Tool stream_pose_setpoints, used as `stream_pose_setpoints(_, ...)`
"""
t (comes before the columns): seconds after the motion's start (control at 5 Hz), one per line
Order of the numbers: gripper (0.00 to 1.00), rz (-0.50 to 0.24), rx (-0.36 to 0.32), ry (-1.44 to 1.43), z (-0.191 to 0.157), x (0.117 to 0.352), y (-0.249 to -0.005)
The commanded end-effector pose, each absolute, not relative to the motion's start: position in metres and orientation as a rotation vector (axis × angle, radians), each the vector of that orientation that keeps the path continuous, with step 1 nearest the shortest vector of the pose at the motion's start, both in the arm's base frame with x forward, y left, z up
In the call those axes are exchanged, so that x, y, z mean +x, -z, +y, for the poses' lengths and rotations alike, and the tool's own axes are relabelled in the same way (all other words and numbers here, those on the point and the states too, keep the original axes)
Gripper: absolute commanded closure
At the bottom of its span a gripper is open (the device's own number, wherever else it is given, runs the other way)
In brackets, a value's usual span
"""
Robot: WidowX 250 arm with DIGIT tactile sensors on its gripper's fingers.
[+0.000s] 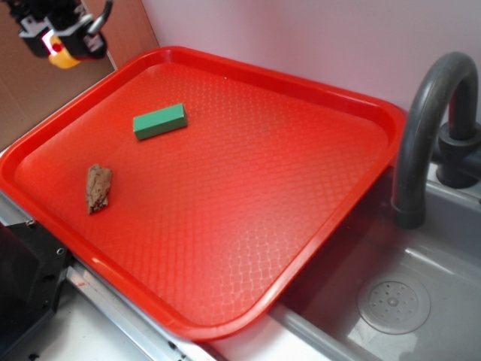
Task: Grab the yellow duck.
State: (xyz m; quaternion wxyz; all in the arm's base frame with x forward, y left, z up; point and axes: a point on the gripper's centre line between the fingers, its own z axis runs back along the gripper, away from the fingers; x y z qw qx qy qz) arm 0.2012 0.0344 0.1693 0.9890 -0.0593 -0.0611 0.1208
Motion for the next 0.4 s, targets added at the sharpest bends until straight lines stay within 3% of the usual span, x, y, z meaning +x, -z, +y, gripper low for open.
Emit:
stream_pose_setpoints(0.0, 1.00, -0.268, -0.176, -0.195, -0.0006, 0.1908, -0.2381)
stream_pose_setpoints(0.2, 1.00, -0.230, -0.208, -0.163, 0.0042, 0.1928, -0.2309)
